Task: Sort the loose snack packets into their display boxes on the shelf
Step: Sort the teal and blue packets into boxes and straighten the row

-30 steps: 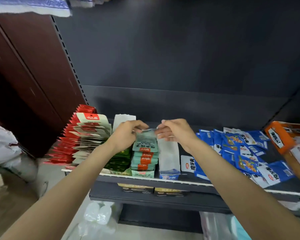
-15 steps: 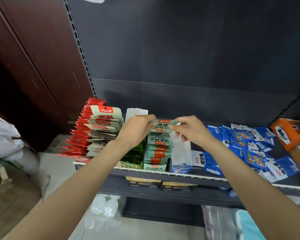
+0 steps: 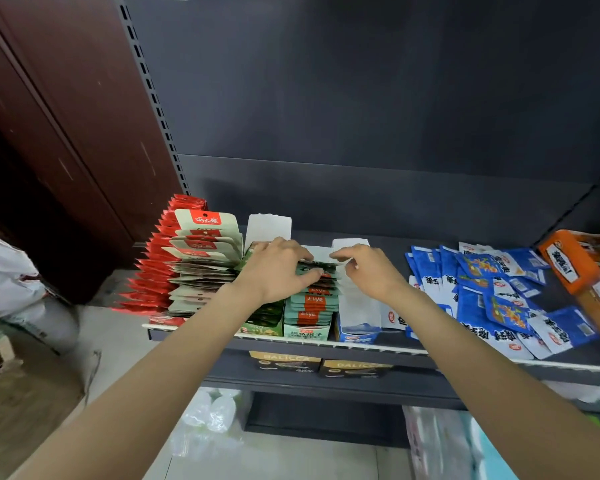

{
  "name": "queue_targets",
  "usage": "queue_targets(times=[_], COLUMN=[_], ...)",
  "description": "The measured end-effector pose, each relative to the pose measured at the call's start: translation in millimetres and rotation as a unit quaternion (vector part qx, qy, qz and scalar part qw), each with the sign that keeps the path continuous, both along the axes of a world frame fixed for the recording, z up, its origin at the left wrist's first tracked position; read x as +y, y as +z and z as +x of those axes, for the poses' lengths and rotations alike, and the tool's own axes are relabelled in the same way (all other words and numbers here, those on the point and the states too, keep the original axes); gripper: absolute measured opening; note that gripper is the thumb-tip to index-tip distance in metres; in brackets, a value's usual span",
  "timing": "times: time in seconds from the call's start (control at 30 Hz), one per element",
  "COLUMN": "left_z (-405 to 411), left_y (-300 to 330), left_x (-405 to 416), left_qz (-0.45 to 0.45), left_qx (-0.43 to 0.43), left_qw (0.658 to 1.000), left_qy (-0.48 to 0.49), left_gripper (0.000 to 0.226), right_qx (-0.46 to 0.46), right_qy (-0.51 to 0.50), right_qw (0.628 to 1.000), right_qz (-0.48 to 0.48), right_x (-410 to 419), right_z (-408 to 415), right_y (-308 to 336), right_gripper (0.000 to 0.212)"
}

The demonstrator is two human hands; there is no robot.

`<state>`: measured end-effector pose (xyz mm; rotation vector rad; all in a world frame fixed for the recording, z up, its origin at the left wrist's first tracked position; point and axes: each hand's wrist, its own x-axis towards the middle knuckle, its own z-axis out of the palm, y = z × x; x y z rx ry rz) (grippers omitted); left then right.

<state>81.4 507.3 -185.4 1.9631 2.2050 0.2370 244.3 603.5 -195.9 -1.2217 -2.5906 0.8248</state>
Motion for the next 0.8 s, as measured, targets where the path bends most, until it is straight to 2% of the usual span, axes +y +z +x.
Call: queue_targets(times=[0.23,0.3,0.4,0.5,0.6,0.7,0.8], left_z=[61,93,145,192,224,229,225], left_y=[14,12,5,-14,-46,-82,-104], left_x=[28,45,73,100,124,138,142], left_qz=[0.093,0.106,0.097,0.031,-0.074,-0.194,-0.27], left_qx=[0.001,-0.036,-0.135,-0.18,-0.106,0.0,0.05], left_qw=[0.995,0.992,0.982,0.981,0.991,0.981,0.961], left_qy=[-0.032,-0.064,-0.089,-0.066,-0.024,0.017,0.033], left_gripper=[0.033,0.029,0.026,0.031,0.042,0.06,0.081], right_qx=[0.124,0.127,0.1,0.039,-0.072,-0.129,-0.188], right_qy=[-0.085,-0.112,-0.168,-0.217,-0.22,-0.151,-0.042], right_qw=[0.988,0.985,0.98,0.975,0.972,0.977,0.979], right_qz=[-0.015,-0.019,-0.024,-0.037,-0.052,-0.075,-0.066], right_x=[18,28,46,72,93,105,112], right_z=[45,71,117,168,215,243,248], right_y=[0,-7,-21,-46,-74,-94,-108], right_gripper=[0.032,0.031,0.032,0.039,0.057,0.073,0.079])
